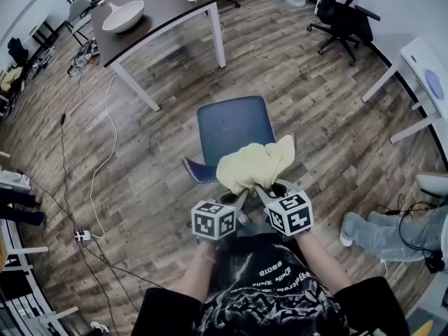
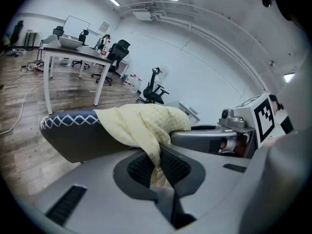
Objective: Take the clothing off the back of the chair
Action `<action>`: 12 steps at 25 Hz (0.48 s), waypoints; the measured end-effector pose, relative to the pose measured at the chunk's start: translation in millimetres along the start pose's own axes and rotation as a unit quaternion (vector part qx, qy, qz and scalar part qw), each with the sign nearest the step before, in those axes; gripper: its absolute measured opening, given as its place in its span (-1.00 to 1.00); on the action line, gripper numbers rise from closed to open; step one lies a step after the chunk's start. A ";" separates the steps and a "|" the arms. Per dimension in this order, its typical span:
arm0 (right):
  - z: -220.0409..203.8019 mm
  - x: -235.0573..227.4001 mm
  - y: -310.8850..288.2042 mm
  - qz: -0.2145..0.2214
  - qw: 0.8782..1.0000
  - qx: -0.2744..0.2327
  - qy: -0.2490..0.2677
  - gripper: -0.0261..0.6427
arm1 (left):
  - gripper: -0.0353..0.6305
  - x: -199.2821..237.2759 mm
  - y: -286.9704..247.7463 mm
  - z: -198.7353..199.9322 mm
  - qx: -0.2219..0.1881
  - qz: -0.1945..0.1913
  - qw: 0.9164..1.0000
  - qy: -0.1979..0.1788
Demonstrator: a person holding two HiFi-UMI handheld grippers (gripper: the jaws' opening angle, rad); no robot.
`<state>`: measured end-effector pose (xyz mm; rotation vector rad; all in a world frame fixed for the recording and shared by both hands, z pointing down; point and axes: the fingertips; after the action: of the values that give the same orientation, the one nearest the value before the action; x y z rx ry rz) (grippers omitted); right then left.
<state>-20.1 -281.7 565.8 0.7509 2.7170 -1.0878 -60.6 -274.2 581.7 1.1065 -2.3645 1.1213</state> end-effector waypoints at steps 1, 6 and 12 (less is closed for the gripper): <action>0.7 1.0 1.0 0.001 1.000 -0.003 0.001 -0.63 | -0.81 -1.1 1.3 0.4 -0.006 -0.002 1.000 0.006; -8.8 9.1 8.3 0.011 1.000 -0.003 0.009 -0.64 | -0.81 -10.0 8.4 -11.0 -0.005 -0.022 1.000 -0.003; -11.7 10.4 22.0 0.050 0.999 -0.011 0.013 -0.64 | -0.81 -32.3 15.2 -13.2 -0.024 -0.069 0.997 -0.005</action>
<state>-17.6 -255.9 557.9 0.8941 2.6757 -1.0316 -51.4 -241.4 564.7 1.2407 -2.2713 1.0082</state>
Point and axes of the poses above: the fingertips, and each gripper's own axes: y backward along the fingers, x to its left, z out of its top, and after that the axes turned 2 degrees about -x, right-handed
